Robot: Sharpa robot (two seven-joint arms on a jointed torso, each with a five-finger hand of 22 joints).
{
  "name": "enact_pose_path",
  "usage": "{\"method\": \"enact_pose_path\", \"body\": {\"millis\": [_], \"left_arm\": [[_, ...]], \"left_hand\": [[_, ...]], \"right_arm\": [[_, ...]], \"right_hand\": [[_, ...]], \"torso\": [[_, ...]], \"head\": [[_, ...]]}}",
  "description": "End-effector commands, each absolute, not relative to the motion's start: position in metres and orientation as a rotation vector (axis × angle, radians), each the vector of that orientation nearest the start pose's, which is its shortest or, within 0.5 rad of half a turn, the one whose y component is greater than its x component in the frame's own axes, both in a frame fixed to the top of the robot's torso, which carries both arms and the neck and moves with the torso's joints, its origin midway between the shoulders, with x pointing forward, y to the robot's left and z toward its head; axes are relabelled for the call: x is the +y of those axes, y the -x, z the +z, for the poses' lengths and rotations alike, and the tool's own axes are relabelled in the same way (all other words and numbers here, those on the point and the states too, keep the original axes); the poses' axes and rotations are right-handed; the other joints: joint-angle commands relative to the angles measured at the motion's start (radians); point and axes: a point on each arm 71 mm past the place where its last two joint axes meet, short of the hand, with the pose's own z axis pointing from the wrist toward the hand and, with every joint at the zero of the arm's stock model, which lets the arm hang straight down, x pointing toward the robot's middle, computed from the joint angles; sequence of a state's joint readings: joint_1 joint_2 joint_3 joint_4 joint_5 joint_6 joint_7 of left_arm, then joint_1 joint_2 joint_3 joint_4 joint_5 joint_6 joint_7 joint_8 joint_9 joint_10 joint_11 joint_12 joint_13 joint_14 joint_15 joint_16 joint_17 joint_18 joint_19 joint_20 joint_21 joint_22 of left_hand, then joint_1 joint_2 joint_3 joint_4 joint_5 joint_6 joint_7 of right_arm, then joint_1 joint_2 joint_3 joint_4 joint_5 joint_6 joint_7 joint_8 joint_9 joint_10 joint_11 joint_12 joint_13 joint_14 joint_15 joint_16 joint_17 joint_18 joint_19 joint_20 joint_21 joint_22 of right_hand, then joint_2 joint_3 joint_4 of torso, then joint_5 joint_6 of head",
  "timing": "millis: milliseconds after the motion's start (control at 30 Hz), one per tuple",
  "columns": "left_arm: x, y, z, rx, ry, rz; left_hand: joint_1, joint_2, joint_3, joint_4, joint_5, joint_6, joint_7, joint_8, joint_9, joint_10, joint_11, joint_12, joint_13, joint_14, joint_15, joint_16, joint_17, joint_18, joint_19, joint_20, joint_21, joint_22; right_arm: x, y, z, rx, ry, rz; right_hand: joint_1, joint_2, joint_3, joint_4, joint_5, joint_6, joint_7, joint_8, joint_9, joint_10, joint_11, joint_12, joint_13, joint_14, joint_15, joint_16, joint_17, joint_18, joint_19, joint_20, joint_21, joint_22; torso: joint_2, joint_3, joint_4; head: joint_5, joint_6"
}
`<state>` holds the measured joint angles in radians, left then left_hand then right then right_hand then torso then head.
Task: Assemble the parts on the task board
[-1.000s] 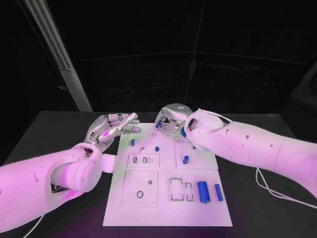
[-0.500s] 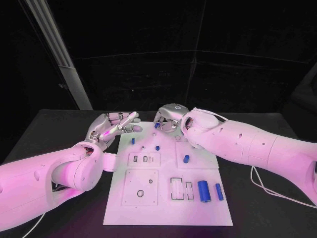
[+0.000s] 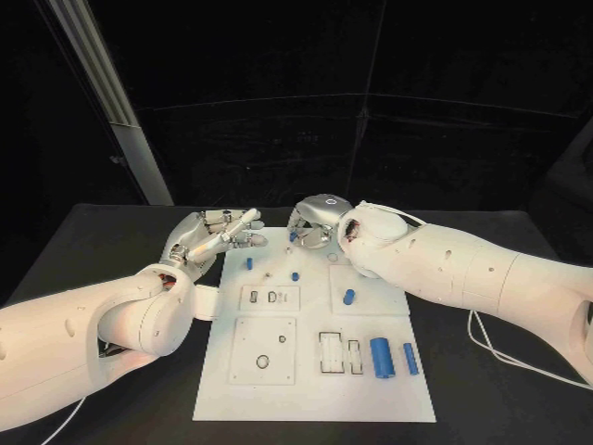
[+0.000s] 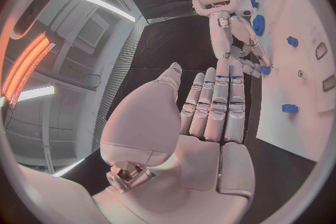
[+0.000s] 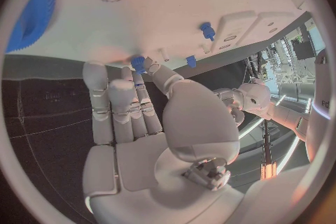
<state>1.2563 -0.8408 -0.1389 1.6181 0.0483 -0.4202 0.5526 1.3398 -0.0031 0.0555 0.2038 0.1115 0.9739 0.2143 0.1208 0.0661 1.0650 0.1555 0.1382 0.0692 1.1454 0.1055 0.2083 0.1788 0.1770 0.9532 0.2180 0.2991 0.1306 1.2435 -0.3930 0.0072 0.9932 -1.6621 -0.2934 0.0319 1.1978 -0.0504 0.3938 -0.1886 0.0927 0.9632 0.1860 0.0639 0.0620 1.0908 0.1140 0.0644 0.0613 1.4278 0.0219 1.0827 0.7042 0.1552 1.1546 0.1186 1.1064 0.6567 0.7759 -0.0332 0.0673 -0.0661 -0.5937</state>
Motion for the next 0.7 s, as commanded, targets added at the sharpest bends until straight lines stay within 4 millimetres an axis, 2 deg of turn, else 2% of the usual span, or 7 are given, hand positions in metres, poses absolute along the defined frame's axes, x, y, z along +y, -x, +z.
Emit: {"method": "enact_pose_path", "body": {"millis": [33, 100, 167, 367, 467, 567, 700], "left_arm": [[0.187, -0.470, -0.170, 1.328, 1.039, -1.601], [0.188, -0.470, -0.170, 1.328, 1.039, -1.600], [0.188, -0.470, -0.170, 1.327, 1.039, -1.599], [0.191, -0.470, -0.169, 1.324, 1.039, -1.596], [0.192, -0.470, -0.168, 1.322, 1.039, -1.595], [0.193, -0.470, -0.168, 1.321, 1.039, -1.594], [0.195, -0.470, -0.168, 1.320, 1.039, -1.591]], "left_hand": [[0.009, 0.003, 0.001, -0.004, -0.003, 0.002, 0.006, -0.005, -0.001, 0.001, 0.006, -0.005, -0.001, -0.002, 0.005, -0.005, 0.001, 0.006, 0.001, 0.004, -0.006, -0.001], [0.009, 0.003, 0.000, -0.005, -0.003, 0.001, 0.006, -0.006, -0.001, 0.000, 0.007, -0.006, -0.001, -0.003, 0.005, -0.006, 0.001, 0.006, 0.000, 0.004, -0.006, -0.001], [0.009, 0.003, 0.000, -0.005, -0.003, 0.001, 0.006, -0.006, -0.001, 0.000, 0.007, -0.006, -0.001, -0.003, 0.005, -0.006, 0.001, 0.006, 0.000, 0.004, -0.006, -0.001], [0.009, 0.003, 0.000, -0.005, -0.003, 0.001, 0.006, -0.006, -0.001, 0.000, 0.007, -0.006, -0.001, -0.003, 0.005, -0.006, 0.001, 0.006, 0.000, 0.004, -0.006, -0.001], [0.009, 0.003, 0.000, -0.005, -0.003, 0.001, 0.006, -0.006, -0.001, 0.000, 0.007, -0.006, -0.001, -0.003, 0.005, -0.006, 0.001, 0.006, 0.000, 0.004, -0.006, -0.001], [0.009, 0.003, 0.000, -0.006, -0.003, 0.001, 0.007, -0.007, -0.001, 0.000, 0.007, -0.007, -0.001, -0.003, 0.006, -0.007, 0.002, 0.006, 0.000, 0.004, -0.007, -0.002], [0.009, 0.003, 0.000, -0.006, -0.003, 0.001, 0.007, -0.007, -0.001, 0.000, 0.007, -0.007, -0.001, -0.003, 0.006, -0.007, 0.002, 0.006, 0.000, 0.004, -0.007, -0.002]], "right_arm": [[-0.104, -0.570, -0.165, 1.463, 0.406, 0.582], [-0.105, -0.569, -0.164, 1.443, 0.399, 0.591], [-0.108, -0.568, -0.162, 1.430, 0.391, 0.596], [-0.130, -0.562, -0.155, 1.426, 0.339, 0.604], [-0.151, -0.560, -0.148, 1.444, 0.283, 0.601], [-0.174, -0.555, -0.143, 1.491, 0.214, 0.593], [-0.202, -0.549, -0.142, 1.584, 0.128, 0.567]], "right_hand": [[0.000, -0.021, -0.044, 0.014, -0.005, -0.075, 0.002, -0.003, 0.001, -0.067, 0.009, 0.000, 0.001, -0.017, 0.005, -0.045, -0.060, 0.019, -0.036, 0.010, -0.040, -0.060], [0.008, -0.023, -0.068, 0.024, -0.004, -0.102, 0.006, -0.003, 0.002, -0.080, 0.011, 0.004, 0.002, -0.015, 0.007, -0.051, -0.066, 0.020, -0.039, 0.013, -0.048, -0.068], [0.013, -0.022, -0.079, 0.028, -0.002, -0.098, 0.007, -0.002, 0.003, -0.079, 0.012, 0.008, 0.003, -0.012, 0.007, -0.051, -0.066, 0.020, -0.036, 0.014, -0.047, -0.066], [0.030, -0.006, -0.102, 0.047, 0.031, -0.040, 0.007, 0.017, 0.012, -0.015, 0.005, 0.049, 0.012, 0.011, 0.002, -0.011, -0.007, 0.011, 0.002, 0.011, -0.012, -0.012], [0.011, -0.005, -0.115, 0.071, 0.070, 0.008, -0.011, 0.036, 0.018, 0.095, -0.020, 0.107, 0.034, 0.036, -0.013, 0.051, 0.082, -0.002, 0.047, -0.001, 0.039, 0.071], [-0.021, -0.029, -0.146, 0.102, 0.120, 0.037, -0.042, 0.046, 0.020, 0.217, -0.056, 0.188, 0.079, 0.064, -0.042, 0.142, 0.219, -0.020, 0.099, -0.026, 0.104, 0.176], [-0.042, -0.054, -0.201, 0.140, 0.138, 0.026, -0.057, 0.036, 0.012, 0.279, -0.075, 0.301, 0.172, 0.070, -0.060, 0.191, 0.284, -0.034, 0.134, -0.049, 0.154, 0.255]], "torso": [[0.000, 0.0003, 0.0000], [0.000, 0.0010, 0.0002], [0.000, 0.0016, -0.0004], [-0.002, 0.0009, -0.0047], [-0.004, 0.0012, -0.0090], [-0.006, 0.0020, -0.0144], [-0.008, 0.0030, -0.0217]], "head": [[0.000, 0.002], [0.000, 0.003], [0.000, 0.004], [-0.001, 0.008], [0.000, 0.010], [0.000, 0.010], [0.007, 0.012]]}}
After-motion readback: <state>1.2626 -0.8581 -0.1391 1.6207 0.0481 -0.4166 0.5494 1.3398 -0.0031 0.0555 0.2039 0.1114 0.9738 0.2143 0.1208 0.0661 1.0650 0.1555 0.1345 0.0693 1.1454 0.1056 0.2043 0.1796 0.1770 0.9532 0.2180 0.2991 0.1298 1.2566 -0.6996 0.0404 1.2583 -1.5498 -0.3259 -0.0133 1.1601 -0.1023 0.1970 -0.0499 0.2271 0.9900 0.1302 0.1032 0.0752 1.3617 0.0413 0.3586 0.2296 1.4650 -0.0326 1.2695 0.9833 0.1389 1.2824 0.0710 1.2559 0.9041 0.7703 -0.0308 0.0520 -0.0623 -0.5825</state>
